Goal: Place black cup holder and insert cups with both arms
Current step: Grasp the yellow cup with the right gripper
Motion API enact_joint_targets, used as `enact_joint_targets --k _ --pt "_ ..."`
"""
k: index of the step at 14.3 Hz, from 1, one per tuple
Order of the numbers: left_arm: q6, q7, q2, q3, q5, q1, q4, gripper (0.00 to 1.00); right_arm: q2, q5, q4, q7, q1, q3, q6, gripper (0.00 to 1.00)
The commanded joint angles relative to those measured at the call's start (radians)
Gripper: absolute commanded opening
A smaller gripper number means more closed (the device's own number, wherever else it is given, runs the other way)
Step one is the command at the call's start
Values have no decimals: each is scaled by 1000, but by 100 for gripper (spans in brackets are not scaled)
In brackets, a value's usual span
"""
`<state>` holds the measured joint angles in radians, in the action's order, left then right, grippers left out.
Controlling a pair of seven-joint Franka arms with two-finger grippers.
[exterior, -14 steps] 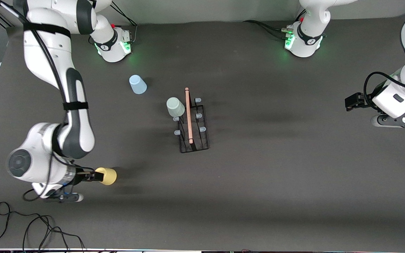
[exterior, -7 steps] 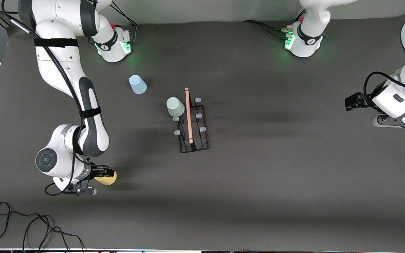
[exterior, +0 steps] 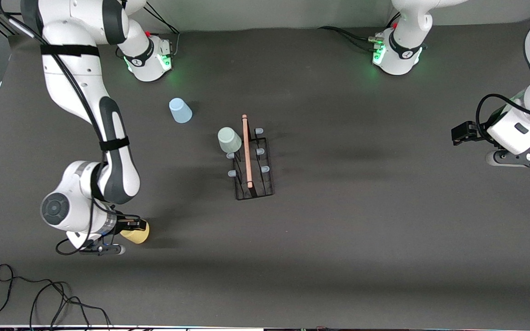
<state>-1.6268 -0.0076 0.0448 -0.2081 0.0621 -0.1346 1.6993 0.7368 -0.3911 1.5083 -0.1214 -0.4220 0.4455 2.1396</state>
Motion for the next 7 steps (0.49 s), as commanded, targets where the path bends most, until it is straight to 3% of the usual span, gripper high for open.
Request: enact_joint_targets --k 1,5,7 --pt "-16 17 -31 3 -10 -3 28 99 -121 39 -54 72 -9 33 -156 0" --pt "-16 17 -31 3 -10 -3 28 99 -330 200 -79 280 -14 22 -395 0" --pt "-16 17 -31 3 -10 -3 28 99 -393 207 -80 408 -67 27 -473 0"
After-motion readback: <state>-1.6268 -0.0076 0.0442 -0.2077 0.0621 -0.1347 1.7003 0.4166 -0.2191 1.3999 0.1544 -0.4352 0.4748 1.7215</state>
